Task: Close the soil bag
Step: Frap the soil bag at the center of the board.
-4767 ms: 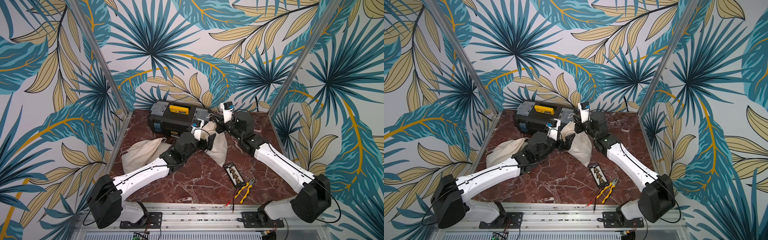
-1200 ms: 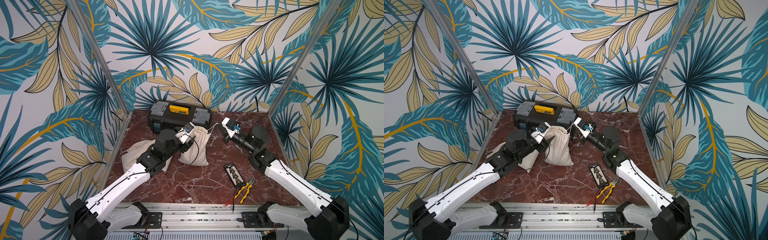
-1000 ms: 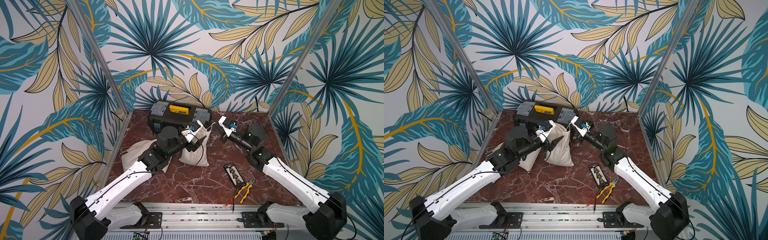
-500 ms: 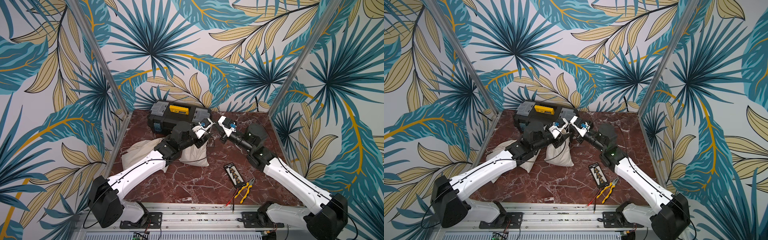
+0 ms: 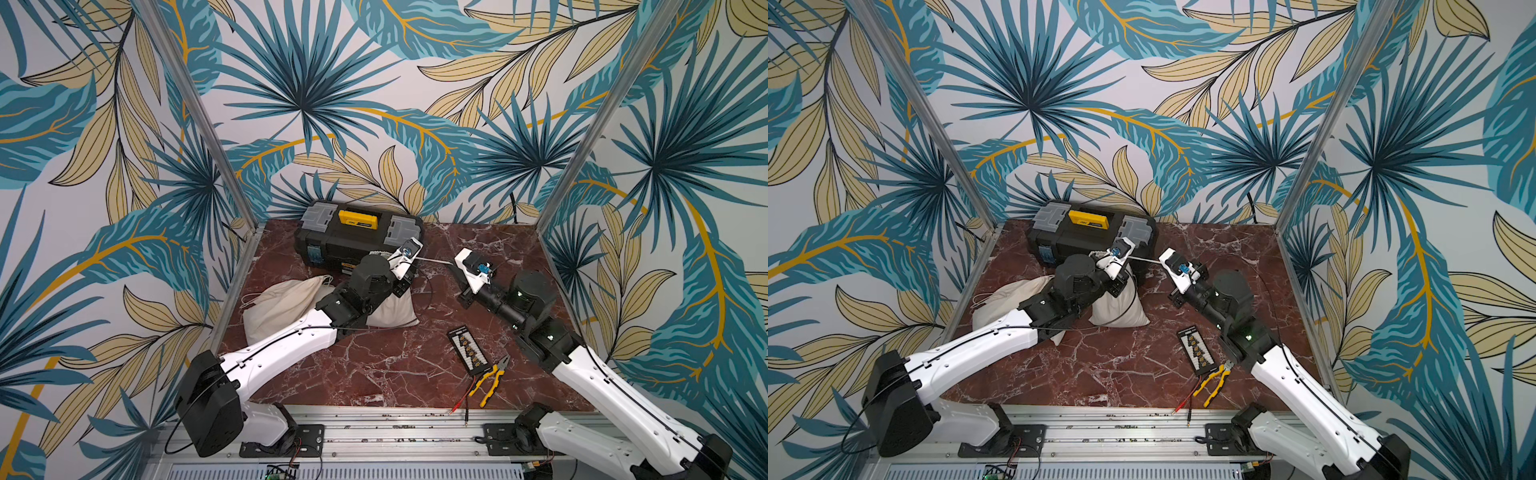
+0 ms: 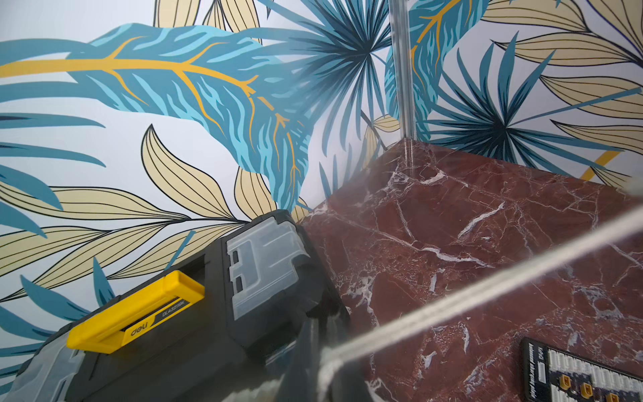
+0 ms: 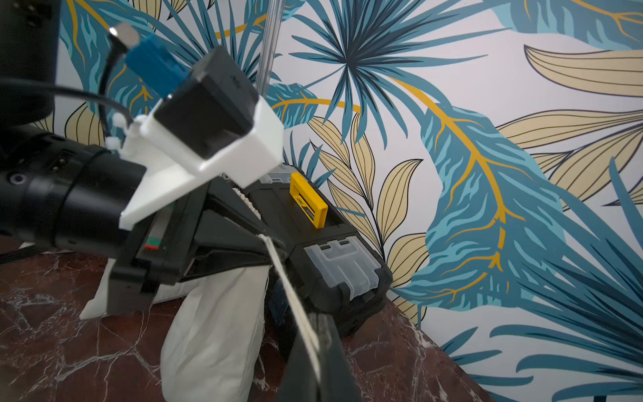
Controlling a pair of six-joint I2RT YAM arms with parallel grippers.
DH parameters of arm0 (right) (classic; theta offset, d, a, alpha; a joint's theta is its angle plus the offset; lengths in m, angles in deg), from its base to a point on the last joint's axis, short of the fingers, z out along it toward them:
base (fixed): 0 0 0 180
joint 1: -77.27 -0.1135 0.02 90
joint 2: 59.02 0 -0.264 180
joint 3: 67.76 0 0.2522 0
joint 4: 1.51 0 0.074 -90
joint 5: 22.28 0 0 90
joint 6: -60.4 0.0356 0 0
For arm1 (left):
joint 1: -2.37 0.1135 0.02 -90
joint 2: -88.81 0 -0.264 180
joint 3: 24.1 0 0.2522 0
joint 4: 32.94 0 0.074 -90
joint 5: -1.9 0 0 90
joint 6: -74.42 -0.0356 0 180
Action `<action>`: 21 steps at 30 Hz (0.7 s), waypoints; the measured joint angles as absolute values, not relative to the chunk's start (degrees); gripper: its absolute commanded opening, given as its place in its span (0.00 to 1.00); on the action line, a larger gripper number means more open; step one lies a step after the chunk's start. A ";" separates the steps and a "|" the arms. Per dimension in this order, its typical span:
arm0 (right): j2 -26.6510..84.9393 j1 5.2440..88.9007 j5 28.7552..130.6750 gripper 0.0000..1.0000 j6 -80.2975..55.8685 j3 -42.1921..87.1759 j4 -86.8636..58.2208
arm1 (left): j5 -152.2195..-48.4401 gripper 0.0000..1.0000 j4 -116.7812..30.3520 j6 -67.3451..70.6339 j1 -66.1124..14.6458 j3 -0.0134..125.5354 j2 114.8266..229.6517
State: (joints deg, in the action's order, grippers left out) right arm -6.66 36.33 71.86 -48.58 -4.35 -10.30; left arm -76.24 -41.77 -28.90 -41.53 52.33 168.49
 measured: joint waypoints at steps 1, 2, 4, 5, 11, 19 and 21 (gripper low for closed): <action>-7.97 36.13 70.92 0.00 -48.36 -5.25 -11.24 | -76.66 0.10 -40.87 -28.48 -41.40 51.50 168.31; -9.44 36.04 69.67 0.00 -48.14 -6.30 -11.48 | -76.61 0.10 -40.35 -27.98 -41.21 50.74 168.12; -12.96 36.04 67.33 0.00 -47.42 -8.02 -11.63 | -75.78 0.11 -40.06 -26.73 -39.39 49.21 167.94; -14.75 36.02 66.61 0.00 -47.10 -8.74 -11.85 | -75.65 0.11 -40.04 -26.03 -38.12 48.66 167.99; -19.84 35.80 64.73 0.00 -46.05 -12.66 -13.03 | -77.51 0.05 -39.30 -22.71 -36.68 47.52 168.07; -15.91 35.69 66.77 0.00 -44.54 -13.84 -11.06 | -76.22 0.00 -42.40 -22.41 -34.93 45.05 163.75; -12.17 35.65 68.40 0.00 -43.97 -13.81 -8.22 | -74.87 0.00 -44.37 -22.87 -33.73 43.72 160.34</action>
State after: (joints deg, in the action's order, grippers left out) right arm -12.17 35.65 68.40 -43.97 -13.81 -8.22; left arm -74.87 -44.37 -22.87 -33.73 43.72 160.34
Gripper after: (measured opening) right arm 0.066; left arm 0.092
